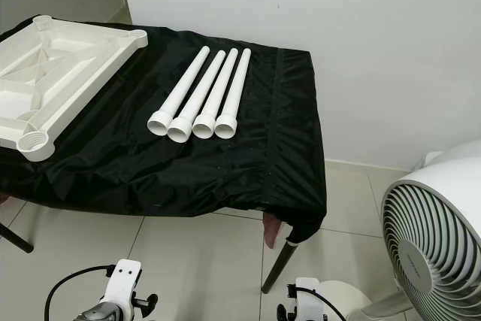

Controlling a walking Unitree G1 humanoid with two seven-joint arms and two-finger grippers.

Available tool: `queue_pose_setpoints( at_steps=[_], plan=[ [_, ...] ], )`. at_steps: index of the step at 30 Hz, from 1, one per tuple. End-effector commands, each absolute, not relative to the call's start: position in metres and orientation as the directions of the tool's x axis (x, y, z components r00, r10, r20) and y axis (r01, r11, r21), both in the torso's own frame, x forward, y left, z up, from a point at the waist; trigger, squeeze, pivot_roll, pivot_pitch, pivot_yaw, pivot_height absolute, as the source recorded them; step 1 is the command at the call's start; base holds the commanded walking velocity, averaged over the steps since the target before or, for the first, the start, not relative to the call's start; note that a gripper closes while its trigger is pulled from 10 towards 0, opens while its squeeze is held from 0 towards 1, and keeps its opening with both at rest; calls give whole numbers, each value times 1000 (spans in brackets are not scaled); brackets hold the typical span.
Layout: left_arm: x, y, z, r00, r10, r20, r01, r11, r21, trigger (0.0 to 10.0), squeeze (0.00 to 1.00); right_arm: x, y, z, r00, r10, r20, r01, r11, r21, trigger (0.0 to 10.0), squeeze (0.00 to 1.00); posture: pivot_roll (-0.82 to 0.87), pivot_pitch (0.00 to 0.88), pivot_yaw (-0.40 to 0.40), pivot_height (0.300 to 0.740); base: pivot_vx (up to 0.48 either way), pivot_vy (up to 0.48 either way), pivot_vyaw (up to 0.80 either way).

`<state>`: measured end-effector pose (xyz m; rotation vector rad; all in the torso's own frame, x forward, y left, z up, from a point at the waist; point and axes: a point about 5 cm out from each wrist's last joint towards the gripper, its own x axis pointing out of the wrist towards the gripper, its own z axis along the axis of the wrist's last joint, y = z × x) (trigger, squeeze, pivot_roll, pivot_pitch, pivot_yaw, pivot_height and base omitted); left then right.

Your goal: Building children table

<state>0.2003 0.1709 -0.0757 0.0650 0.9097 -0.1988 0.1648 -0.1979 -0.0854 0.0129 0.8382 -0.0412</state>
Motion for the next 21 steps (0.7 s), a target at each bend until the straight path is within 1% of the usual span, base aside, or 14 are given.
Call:
queue_pose_setpoints(
  at_steps=[1,21],
  plan=[
    [196,174,-78,577,-133,-806,198,980,-20,10000,0,159,-196,-88,648,-26,-761,34,999,-5,10000,0,-24,0,-1,740,0,356,0],
    [189,180,-81,558,-126,-820,221,975,1,10000,0,148,-192,-93,625,-15,-781,28,1000,3,10000,0,-11,0,1,740,0,361,0]
  ],
)
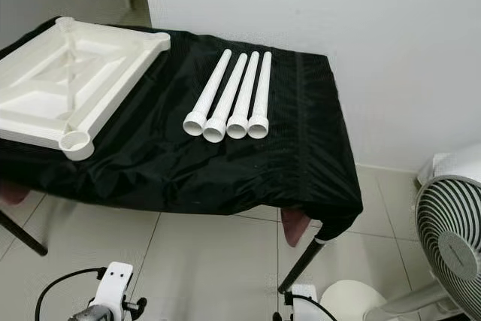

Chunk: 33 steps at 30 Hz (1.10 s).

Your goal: Building children table

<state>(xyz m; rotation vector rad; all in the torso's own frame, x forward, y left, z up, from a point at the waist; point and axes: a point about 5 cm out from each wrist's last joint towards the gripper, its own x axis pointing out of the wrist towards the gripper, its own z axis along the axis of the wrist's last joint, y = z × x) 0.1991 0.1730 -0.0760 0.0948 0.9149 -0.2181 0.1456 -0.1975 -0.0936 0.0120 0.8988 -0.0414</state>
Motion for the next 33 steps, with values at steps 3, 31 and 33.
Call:
queue_pose_setpoints(
  at_steps=[3,31,33],
  plan=[
    [189,180,-81,557,-126,-821,224,975,2,10000,0,147,-193,-94,621,-15,-784,26,1000,2,10000,0,-9,0,0,740,0,361,0],
    [184,180,-83,548,-128,-826,227,974,0,10000,0,142,-192,-96,600,-10,-800,19,1000,2,10000,0,-14,0,-5,740,0,370,0],
    [184,180,-83,550,-127,-826,226,974,1,10000,0,142,-192,-96,600,-11,-800,21,1000,2,10000,0,-15,0,-1,740,0,193,0]
  ],
)
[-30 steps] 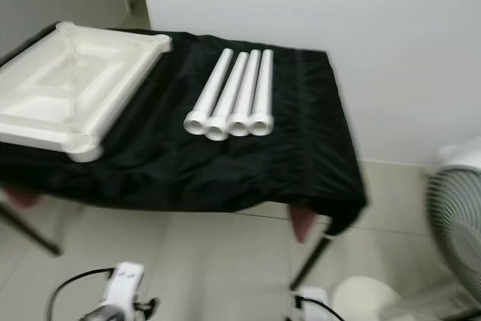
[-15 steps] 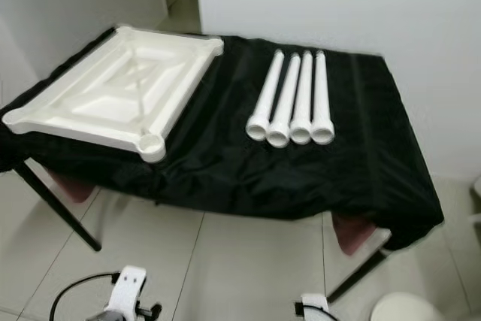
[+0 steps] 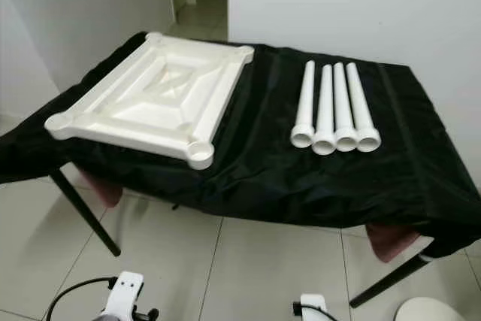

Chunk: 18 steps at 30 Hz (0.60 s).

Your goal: Building children table

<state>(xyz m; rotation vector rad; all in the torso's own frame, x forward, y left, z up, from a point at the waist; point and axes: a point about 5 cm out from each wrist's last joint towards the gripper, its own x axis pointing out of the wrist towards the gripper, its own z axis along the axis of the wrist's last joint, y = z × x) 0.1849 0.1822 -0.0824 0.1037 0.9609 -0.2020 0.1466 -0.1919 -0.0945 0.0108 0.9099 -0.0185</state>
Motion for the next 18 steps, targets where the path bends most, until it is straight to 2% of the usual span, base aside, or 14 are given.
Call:
queue_pose_setpoints(
  at_steps=[1,18],
  plan=[
    [184,180,-83,550,-127,-826,226,974,1,10000,0,142,-192,-96,600,-11,-800,21,1000,2,10000,0,-15,0,-1,740,0,0,0],
    [184,179,-84,544,-123,-830,250,968,20,10000,0,138,-193,-98,594,-17,-804,31,1000,2,10000,0,-15,0,-4,740,0,0,0]
  ],
)
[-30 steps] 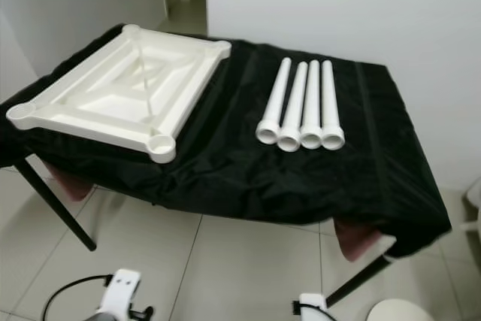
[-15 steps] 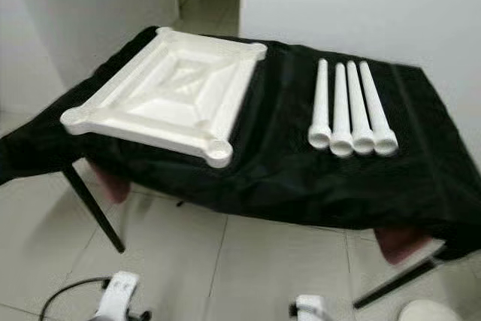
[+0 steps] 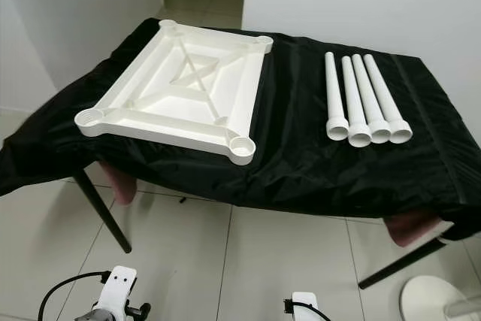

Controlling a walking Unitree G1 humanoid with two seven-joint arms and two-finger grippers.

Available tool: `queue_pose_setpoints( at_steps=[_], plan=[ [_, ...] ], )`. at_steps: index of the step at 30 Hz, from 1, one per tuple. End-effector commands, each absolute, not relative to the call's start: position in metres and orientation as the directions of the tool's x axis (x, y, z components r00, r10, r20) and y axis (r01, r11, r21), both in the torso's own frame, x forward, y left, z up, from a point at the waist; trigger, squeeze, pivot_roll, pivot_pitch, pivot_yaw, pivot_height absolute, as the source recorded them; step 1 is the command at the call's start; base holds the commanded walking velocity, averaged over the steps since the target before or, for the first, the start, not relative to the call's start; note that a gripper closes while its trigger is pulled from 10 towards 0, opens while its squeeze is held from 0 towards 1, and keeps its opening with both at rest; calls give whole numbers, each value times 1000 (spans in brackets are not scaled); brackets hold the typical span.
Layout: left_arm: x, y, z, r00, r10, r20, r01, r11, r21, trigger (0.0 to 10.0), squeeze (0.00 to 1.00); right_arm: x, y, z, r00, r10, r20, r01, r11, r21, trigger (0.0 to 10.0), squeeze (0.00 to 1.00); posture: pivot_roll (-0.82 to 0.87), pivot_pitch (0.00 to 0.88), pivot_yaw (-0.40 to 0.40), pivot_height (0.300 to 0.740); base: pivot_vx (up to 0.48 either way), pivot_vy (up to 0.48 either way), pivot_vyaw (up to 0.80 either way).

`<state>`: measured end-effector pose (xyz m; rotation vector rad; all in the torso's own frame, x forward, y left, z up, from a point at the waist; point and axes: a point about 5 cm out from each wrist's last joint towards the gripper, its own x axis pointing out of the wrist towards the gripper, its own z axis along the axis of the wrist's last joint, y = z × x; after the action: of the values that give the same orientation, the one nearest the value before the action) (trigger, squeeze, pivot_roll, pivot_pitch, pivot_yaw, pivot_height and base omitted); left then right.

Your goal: Building children table

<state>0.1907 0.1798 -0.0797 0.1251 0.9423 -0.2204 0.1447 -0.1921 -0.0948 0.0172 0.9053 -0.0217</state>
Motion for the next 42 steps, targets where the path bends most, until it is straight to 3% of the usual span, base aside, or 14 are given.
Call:
queue_pose_setpoints(
  at_steps=[1,8,15,37,42],
  plan=[
    [184,179,-84,544,-123,-830,250,968,20,10000,0,138,-193,-98,594,-17,-804,31,1000,2,10000,0,-15,0,-4,740,0,0,0],
    [183,177,-84,537,-137,-832,280,960,22,10000,0,137,-193,-98,591,-18,-806,29,1000,-1,10000,0,-16,0,-8,740,0,0,0],
    [182,176,-85,540,-137,-831,271,962,17,10000,0,136,-194,-98,586,-15,-810,23,1000,-2,10000,0,-15,0,-11,740,0,-471,0],
    [183,175,-84,557,-127,-821,271,962,35,10000,0,136,-196,-98,584,-11,-812,4,1000,-11,10000,0,-12,0,-19,740,0,0,0],
    [200,174,-75,614,-159,-774,249,969,-1,10000,0,152,-201,-90,654,-13,-757,56,998,31,10000,0,-14,0,-15,740,0,0,0]
  ],
)
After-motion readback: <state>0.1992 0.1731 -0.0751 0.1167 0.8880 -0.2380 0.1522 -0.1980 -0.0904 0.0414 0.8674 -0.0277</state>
